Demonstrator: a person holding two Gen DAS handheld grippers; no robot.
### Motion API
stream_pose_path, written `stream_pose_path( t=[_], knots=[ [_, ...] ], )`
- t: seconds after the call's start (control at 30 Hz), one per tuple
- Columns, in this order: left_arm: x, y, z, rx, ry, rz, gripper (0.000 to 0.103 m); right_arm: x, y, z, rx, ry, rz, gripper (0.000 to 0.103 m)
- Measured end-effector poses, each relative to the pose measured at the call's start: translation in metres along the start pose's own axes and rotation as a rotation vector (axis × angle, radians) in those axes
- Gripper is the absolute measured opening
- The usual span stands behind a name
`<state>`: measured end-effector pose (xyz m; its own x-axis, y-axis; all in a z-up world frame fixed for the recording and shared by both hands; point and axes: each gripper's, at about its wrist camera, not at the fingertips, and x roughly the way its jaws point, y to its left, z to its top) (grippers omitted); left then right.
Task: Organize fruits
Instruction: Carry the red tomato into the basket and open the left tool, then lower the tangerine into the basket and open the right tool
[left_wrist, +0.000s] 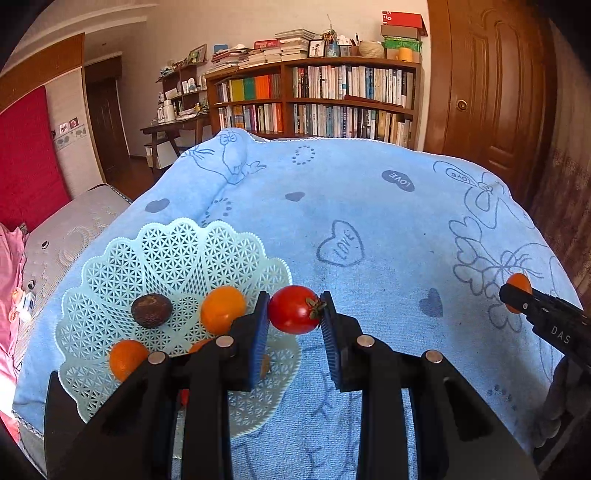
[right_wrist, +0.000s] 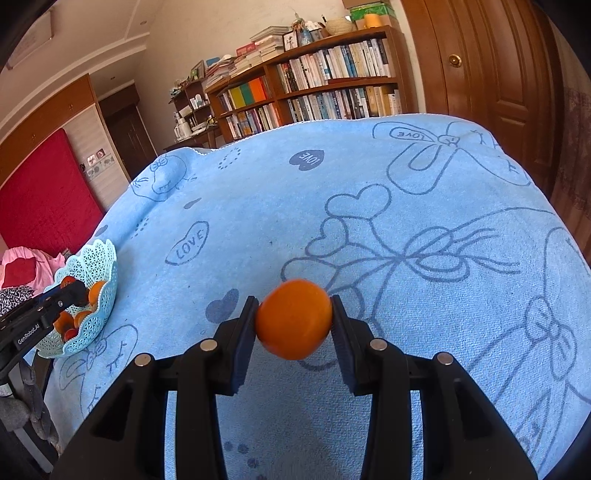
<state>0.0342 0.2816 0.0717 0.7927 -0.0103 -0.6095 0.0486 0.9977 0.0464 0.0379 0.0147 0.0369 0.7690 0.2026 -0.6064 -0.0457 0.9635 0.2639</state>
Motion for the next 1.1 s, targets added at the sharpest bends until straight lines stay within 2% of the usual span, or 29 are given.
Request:
stream_pose_path(
  t=[0.5,0.57,0.6,0.63,0.7,0.83,1.1],
  knots=[
    [-0.001,0.052,-0.014,-0.077,0.006,0.042,0.029,-0.007,0.056,-0.011,-0.049,0.031,0.079,0.039],
    [-0.002,0.058,-0.015,-0.088,0.006,0.045,0.041,-0.006,0.067,-0.011,-0.065,0.038,0.093,0.039],
    [-0.004,0.062,-0.015,-0.096,-0.001,0.055,0.056,-0.006,0.073,-0.011,-0.076,0.039,0.099,0.039],
    [-0.007,0.065,-0.015,-0.106,-0.012,0.067,0.067,-0.005,0.079,-0.011,-0.087,0.04,0.105,0.039],
    [-0.012,0.073,-0.015,-0.121,-0.032,0.079,0.07,-0.005,0.09,-0.01,-0.109,0.042,0.12,0.039],
    [-0.023,0.091,-0.014,-0.144,-0.055,0.094,0.084,-0.002,0.116,-0.008,-0.147,0.049,0.159,0.039],
    [-0.047,0.13,-0.021,-0.165,-0.098,0.179,0.094,0.007,0.177,-0.005,-0.233,0.075,0.258,0.039]
  ],
)
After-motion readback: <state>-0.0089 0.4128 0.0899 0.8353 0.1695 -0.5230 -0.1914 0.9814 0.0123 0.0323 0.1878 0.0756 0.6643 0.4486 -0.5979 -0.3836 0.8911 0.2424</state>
